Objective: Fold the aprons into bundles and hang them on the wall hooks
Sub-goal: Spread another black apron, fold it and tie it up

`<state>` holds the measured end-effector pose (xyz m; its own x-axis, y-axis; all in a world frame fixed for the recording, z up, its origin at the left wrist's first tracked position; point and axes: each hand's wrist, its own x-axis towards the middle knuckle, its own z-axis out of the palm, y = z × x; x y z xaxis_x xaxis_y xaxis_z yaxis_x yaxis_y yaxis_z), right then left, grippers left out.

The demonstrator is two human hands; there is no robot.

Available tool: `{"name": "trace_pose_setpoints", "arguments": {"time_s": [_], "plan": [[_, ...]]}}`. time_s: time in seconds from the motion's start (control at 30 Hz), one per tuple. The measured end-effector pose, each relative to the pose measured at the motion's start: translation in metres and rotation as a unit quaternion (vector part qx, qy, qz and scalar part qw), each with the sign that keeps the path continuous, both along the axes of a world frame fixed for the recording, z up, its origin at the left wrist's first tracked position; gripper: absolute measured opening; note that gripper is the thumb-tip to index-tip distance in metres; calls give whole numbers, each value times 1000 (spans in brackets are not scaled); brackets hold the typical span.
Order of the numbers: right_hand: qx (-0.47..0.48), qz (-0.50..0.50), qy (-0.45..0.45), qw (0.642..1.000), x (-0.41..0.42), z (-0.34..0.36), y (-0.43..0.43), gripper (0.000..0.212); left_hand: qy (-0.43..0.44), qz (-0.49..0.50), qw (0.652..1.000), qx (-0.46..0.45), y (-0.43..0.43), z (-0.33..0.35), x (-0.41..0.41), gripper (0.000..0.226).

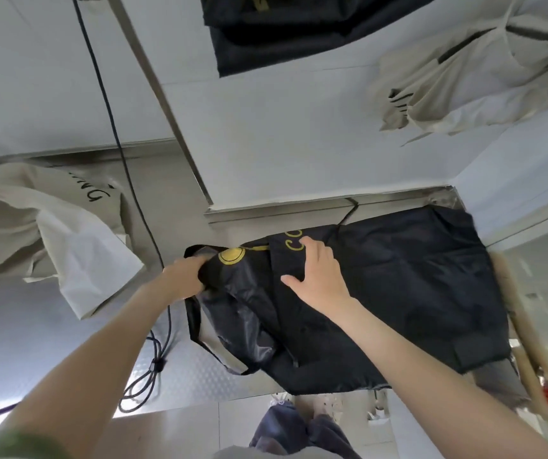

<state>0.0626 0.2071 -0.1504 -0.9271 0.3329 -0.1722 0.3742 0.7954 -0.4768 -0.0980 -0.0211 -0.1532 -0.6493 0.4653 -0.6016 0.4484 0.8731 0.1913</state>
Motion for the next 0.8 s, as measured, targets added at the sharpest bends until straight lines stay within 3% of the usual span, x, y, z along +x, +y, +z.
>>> {"name": "trace_pose_setpoints", "arguments": {"time_s": [0.07,0.17,0.23,0.33,0.53,0.7,0.8], "plan": [[1,66,-11,998,-1,0,-25,87,39,13,999,1,1,1,0,51],[34,141,-47,988,-1,-6,-55,94,42,87,988,117,2,10,2,47],[57,135,-61,987,-3,-14,-65,89,20,122,974,189,2,18,1,32],[29,69,-69,995,-13,-19,-64,84,-25,145,963,226,2,28,-2,18],[41,53,-136,988,-16,-30,-50,75,-21,141,982,126,-7,37,-7,29],[42,34,-148,988,-16,-30,-56,76,-228,151,958,87,-31,39,-21,31],[43,22,-136,990,-19,-25,-57,80,-193,133,970,64,-44,32,-23,33]]}}
